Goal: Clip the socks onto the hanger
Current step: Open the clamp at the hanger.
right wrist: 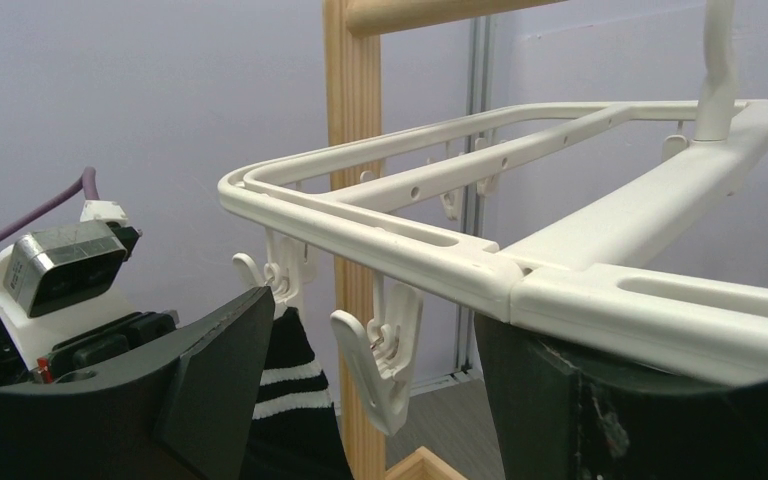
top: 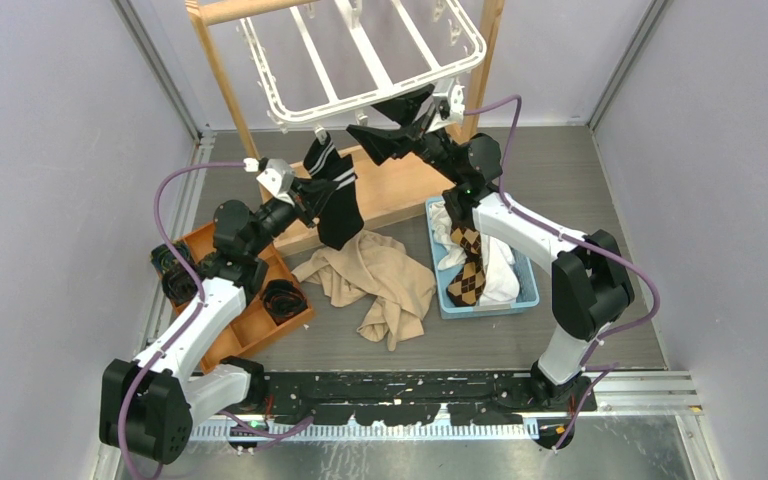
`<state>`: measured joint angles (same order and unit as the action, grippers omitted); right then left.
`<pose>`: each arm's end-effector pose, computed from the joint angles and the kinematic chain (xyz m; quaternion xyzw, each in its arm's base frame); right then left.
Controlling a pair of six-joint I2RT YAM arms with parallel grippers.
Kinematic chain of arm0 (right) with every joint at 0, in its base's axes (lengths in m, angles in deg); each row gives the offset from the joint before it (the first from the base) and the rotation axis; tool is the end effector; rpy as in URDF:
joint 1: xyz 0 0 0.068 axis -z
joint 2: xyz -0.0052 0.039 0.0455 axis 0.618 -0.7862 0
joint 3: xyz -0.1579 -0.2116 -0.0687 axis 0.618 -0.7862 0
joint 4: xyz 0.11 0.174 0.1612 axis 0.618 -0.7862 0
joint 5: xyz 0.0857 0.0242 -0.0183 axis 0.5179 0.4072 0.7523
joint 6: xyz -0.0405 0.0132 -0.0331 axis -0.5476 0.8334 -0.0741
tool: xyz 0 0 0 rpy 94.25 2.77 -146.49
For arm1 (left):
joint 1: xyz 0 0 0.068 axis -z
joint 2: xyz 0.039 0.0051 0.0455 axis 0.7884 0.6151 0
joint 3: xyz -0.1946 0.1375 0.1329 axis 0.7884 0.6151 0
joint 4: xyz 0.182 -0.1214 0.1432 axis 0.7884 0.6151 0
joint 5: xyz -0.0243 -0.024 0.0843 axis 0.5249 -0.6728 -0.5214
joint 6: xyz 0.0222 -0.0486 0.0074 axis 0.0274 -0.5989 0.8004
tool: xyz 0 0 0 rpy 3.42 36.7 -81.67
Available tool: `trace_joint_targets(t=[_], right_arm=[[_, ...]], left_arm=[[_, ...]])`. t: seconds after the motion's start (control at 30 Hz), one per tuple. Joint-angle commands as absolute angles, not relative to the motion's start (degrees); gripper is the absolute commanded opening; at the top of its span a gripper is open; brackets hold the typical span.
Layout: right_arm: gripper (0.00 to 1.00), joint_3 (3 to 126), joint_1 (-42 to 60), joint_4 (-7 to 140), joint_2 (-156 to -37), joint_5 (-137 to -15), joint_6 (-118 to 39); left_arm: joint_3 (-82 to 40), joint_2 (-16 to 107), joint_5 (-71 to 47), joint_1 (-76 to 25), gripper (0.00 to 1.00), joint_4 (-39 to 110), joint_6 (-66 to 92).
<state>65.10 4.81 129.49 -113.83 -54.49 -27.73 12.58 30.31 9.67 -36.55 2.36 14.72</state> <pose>0.3165 0.2291 0.4019 -0.2785 0.3796 0.4788 0.7410 0.2282 -0.0818 0.3312 0.2298 0.5894 -0.3253 0.7029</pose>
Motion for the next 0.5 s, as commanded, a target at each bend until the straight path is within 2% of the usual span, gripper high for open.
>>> trace_joint_targets(t=[0.0, 0.47], right_arm=[[0.78, 67.3, 5.2, 134.5, -114.6, -53.1, -24.9], [0.79, 68.9, 6.0, 137.3, -117.0, -51.7, -21.1]], left_arm=[[9.5, 29.9, 8.7, -37.0, 0.0, -0.4, 14.5], [8.9, 30.2, 8.4, -37.2, 0.0, 0.0, 14.5]])
